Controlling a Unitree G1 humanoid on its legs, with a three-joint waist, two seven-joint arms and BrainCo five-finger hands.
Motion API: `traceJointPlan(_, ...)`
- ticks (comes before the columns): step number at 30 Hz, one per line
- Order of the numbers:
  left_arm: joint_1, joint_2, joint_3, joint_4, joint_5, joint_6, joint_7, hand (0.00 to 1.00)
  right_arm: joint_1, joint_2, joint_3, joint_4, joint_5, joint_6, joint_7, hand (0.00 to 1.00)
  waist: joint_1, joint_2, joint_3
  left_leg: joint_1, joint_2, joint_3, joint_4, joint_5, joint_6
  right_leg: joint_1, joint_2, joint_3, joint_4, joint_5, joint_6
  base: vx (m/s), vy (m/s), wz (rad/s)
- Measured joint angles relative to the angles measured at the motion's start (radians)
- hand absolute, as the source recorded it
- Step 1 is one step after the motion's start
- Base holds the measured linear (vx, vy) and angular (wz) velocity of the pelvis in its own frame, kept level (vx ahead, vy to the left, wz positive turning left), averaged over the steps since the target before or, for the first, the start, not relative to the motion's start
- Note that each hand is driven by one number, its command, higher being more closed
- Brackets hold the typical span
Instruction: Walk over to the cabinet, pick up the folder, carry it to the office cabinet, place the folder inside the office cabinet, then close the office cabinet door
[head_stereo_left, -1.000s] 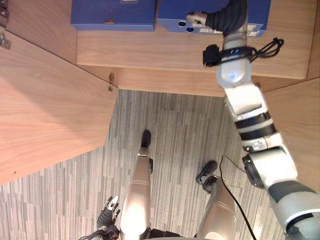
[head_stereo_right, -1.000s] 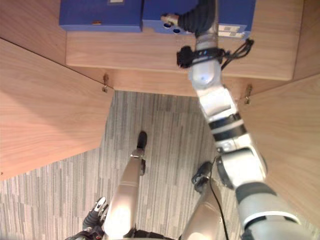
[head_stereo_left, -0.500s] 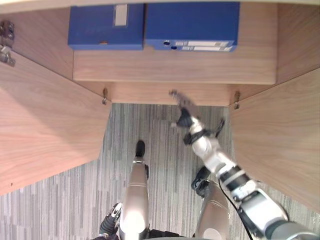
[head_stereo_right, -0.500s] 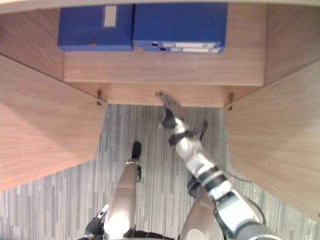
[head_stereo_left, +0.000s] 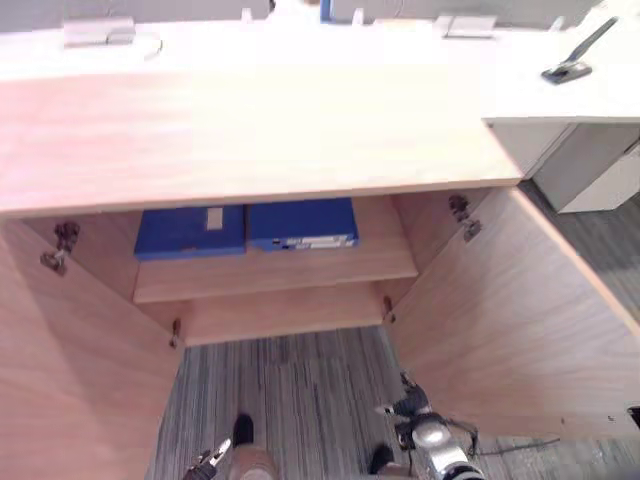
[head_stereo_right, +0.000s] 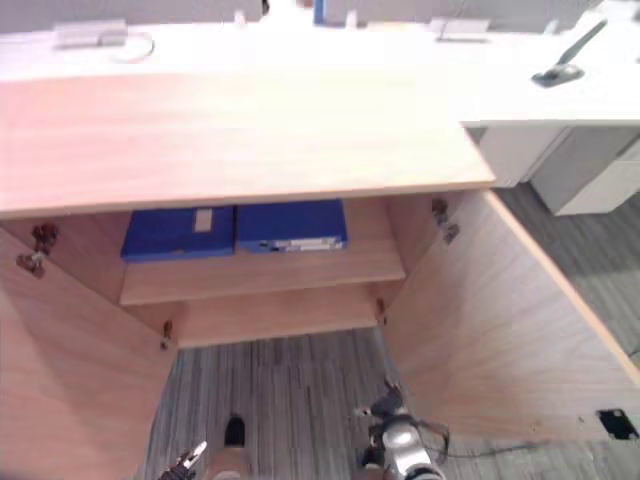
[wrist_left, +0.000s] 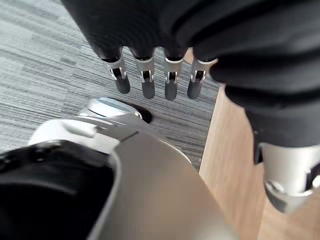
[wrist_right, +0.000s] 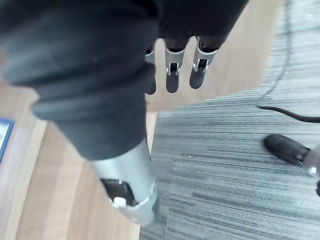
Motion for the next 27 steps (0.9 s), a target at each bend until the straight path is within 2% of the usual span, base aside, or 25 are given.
traceJointPlan(3, 0.002, -0.002, 0.006, 0.011, 0.054, 0.003, 0.017, 0.00, 0.052, 0.002, -0.059, 0.030, 0.012, 0.009, 0.001, 0.00, -0.010, 0.001, -0.036, 0.054, -0.010, 0.017, -0.035, 0.004, 0.002, 0.031, -0.008, 0.002, -0.001, -0.002, 0.005, 0.11, 0.013, -0.08)
traceJointPlan(6, 0.003, -0.010, 0.023, 0.012, 0.090, 0.003, 0.019, 0.00, 0.065, 0.004, -0.086, 0.031, 0.015, 0.017, 0.006, 0.00, -0.012, 0.001, -0.040, 0.096, -0.027, 0.051, -0.054, 0.005, 0.004, 0.037, -0.027, 0.031, 0.011, -0.001, 0.006, 0.05, 0.070, -0.24)
traceJointPlan(10, 0.008, -0.022, 0.058, 0.027, 0.108, 0.004, 0.028, 0.00, 0.074, 0.049, -0.126, 0.027, 0.089, 0.019, 0.011, 0.00, -0.017, -0.001, -0.044, 0.169, -0.052, 0.114, -0.090, 0.004, 0.013, 0.037, -0.058, 0.060, 0.046, 0.002, 0.003, -0.01, 0.071, -0.34)
traceJointPlan(13, 0.006, -0.041, 0.114, 0.033, 0.144, 0.012, 0.030, 0.00, 0.085, 0.087, -0.167, 0.017, 0.162, 0.019, 0.010, 0.00, -0.018, 0.000, -0.042, 0.205, -0.046, 0.160, -0.086, -0.013, 0.030, 0.033, -0.062, 0.009, 0.080, 0.027, -0.033, -0.06, 0.030, -0.44)
traceJointPlan(16, 0.009, -0.047, 0.151, 0.034, 0.167, 0.030, 0.029, 0.00, 0.108, 0.100, -0.191, -0.024, 0.193, 0.015, 0.013, 0.00, -0.032, 0.000, -0.036, 0.232, -0.044, 0.192, -0.080, -0.028, 0.043, 0.034, -0.062, -0.031, 0.078, 0.058, -0.077, -0.10, 0.011, -0.53)
traceJointPlan(19, 0.012, -0.048, 0.180, 0.037, 0.173, 0.041, 0.029, 0.00, 0.118, 0.105, -0.230, -0.031, 0.207, 0.010, 0.022, 0.00, -0.040, -0.018, -0.025, 0.255, -0.046, 0.214, -0.086, -0.030, 0.040, 0.021, -0.059, -0.035, 0.083, 0.047, -0.096, -0.08, 0.001, -0.43)
traceJointPlan(22, 0.010, -0.048, 0.197, 0.050, 0.155, 0.048, 0.029, 0.00, 0.133, 0.085, -0.282, 0.002, 0.212, 0.006, 0.022, 0.00, -0.042, -0.028, -0.026, 0.280, -0.048, 0.211, -0.121, -0.036, 0.042, 0.013, -0.050, -0.091, 0.034, 0.036, -0.103, -0.03, -0.003, -0.46)
traceJointPlan(24, 0.009, -0.051, 0.199, 0.078, 0.084, 0.051, 0.035, 0.00, 0.139, 0.067, -0.313, 0.038, 0.240, 0.007, 0.022, 0.00, -0.047, -0.003, -0.025, 0.266, -0.026, 0.213, -0.125, -0.048, 0.052, 0.008, -0.025, -0.092, 0.024, 0.049, -0.102, -0.01, -0.023, -0.57)
traceJointPlan(26, 0.010, -0.041, 0.206, 0.092, 0.000, 0.052, 0.047, 0.00, 0.158, 0.064, -0.351, 0.042, 0.274, 0.008, 0.021, 0.00, -0.063, -0.033, -0.021, 0.272, -0.025, 0.215, -0.112, -0.048, 0.052, -0.005, -0.022, -0.084, 0.035, 0.054, -0.091, 0.00, -0.041, -0.30)
traceJointPlan(27, 0.003, -0.042, 0.207, 0.096, -0.028, 0.055, 0.051, 0.00, 0.173, 0.059, -0.370, 0.055, 0.282, 0.008, 0.021, 0.00, -0.066, -0.027, -0.025, 0.270, -0.006, 0.212, -0.105, -0.052, 0.050, 0.004, 0.004, -0.090, 0.007, 0.056, -0.089, 0.03, -0.081, -0.21)
